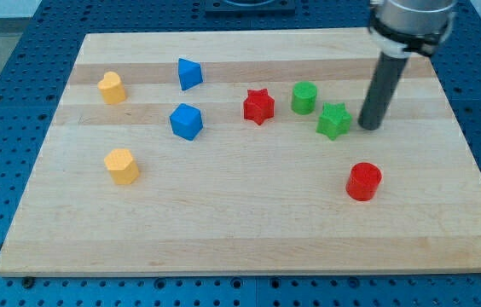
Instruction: Push the green star into the red star
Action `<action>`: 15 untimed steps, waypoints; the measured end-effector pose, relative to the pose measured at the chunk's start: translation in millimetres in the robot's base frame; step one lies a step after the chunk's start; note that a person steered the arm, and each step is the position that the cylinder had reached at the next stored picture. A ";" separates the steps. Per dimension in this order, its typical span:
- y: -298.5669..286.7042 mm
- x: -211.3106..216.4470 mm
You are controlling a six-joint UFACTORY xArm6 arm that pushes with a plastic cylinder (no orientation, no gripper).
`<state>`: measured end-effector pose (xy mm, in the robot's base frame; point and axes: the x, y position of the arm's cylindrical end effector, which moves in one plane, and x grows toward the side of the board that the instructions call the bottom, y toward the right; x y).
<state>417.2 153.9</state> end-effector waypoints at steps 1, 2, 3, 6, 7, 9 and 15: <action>-34.3 14.8; -70.0 17.8; -102.1 17.8; -169.5 -1.6; -178.4 -7.8; -177.0 14.8; -158.8 22.7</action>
<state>439.9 -4.9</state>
